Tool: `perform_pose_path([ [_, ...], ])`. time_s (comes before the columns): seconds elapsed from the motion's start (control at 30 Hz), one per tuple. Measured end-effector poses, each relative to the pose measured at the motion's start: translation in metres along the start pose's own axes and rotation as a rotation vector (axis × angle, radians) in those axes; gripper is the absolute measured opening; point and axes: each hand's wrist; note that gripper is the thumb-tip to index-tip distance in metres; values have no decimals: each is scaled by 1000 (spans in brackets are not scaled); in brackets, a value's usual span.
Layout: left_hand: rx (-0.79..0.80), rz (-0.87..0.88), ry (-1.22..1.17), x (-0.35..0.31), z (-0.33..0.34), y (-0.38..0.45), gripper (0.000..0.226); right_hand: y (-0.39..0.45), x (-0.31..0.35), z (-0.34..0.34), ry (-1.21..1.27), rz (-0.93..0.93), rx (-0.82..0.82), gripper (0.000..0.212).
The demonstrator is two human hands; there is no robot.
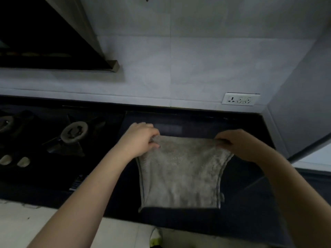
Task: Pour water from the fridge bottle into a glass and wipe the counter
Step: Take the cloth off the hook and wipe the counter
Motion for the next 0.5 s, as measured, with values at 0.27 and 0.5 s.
perform_pose_path([
  [0.27,-243,147,16,29,-114,58,24,19,8,-103,-63,-15,-285,20],
  [0.5,-363,161,88,63,-105,116,24,79,-1,-104,-107,109,-374,27],
])
Point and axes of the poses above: each hand's wrist, its own y-axis towards the middle knuckle, its own z-axis out of the palm, x = y × z, and after that the axes turned 9 degrees about x, right-handed
